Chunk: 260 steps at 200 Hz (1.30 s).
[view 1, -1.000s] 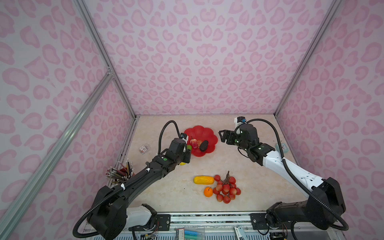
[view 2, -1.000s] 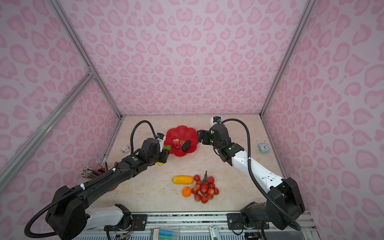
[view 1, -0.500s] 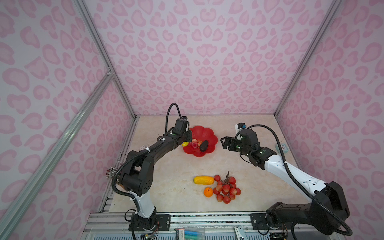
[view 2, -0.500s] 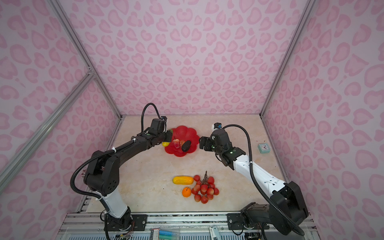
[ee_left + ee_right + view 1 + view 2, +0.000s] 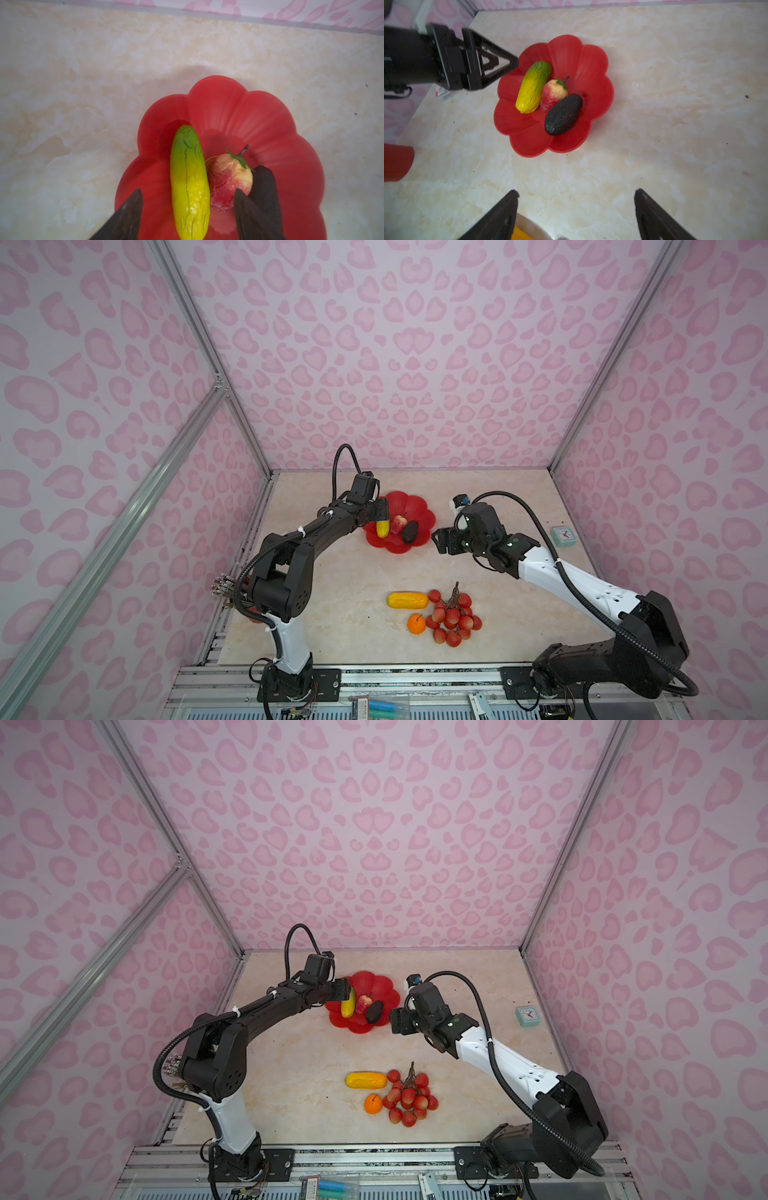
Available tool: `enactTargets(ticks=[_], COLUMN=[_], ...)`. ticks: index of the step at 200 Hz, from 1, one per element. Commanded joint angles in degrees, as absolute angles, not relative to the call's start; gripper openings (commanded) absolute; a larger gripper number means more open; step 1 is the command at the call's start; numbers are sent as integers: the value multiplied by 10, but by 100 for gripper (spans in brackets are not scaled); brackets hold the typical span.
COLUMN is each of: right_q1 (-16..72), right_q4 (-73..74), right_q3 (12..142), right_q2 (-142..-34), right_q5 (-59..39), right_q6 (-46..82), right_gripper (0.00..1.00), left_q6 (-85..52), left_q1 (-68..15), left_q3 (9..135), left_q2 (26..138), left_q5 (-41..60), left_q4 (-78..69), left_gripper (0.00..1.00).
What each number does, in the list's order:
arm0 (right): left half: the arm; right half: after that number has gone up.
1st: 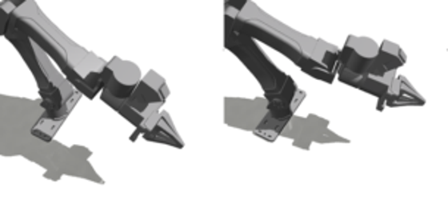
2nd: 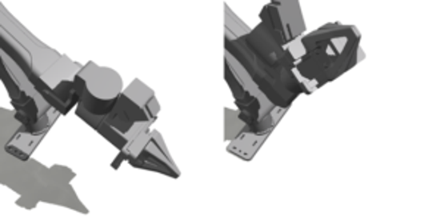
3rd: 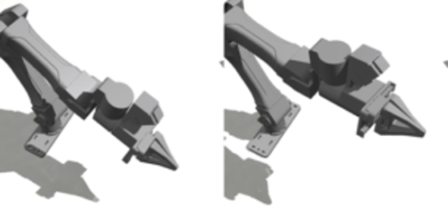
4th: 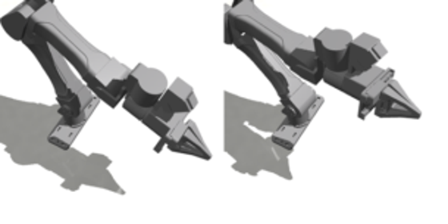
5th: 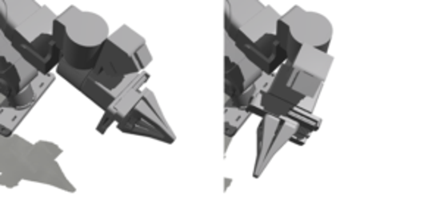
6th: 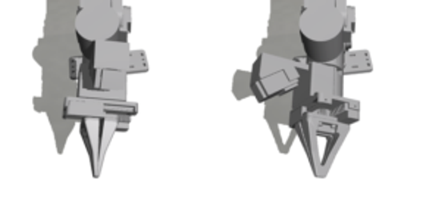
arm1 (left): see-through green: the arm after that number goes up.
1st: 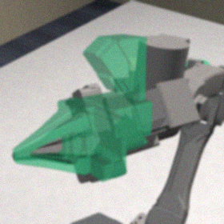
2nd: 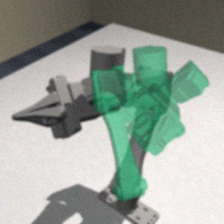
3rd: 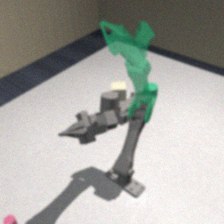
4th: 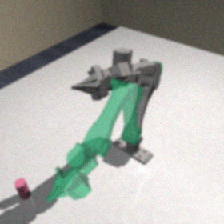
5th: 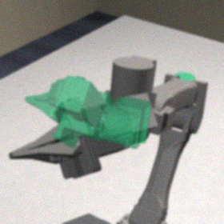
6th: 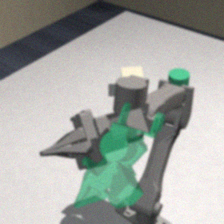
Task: Place and organize the fake fruits in the fruit bowl
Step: 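Grasp the yellow mango with the right gripper while the left arm withdraws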
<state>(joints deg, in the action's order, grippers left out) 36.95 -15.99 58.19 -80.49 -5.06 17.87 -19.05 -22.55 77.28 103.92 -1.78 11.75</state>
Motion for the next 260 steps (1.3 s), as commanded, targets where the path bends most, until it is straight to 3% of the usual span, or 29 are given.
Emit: enactTargets(ticks=[1, 33, 58, 114, 142, 170, 200, 260], right_q1=[418, 497, 544, 610, 613, 613, 600, 518], right_q4=[-202, -219, -219, -234, -234, -243, -243, -228], right_q3=[600, 608, 600, 640, 673, 705, 717, 787], right_q2=[-830, -875, -910, -1018, -1058, -1087, -1088, -1017], right_q5=[-74, -111, -131, -60, -26, 18, 27, 49], right_q6=[71, 9, -17, -37, -38, -39, -29, 28], right_gripper=[87, 86, 86, 83, 72, 46, 30, 24], left_q6=[-203, -235, -271, -316, -325, -324, -336, -348], left_q1=[-221, -197, -177, -160, -160, -159, -158, -159], left_q3=[745, 655, 552, 399, 358, 339, 315, 265], left_q2=[972, 851, 744, 563, 496, 455, 427, 395], left_q5=[-54, -96, -125, -151, -173, -171, -161, -62], left_q4=[78, 36, 10, 16, 24, 36, 45, 49], left_gripper=[71, 74, 86, 92, 92, 92, 92, 91])
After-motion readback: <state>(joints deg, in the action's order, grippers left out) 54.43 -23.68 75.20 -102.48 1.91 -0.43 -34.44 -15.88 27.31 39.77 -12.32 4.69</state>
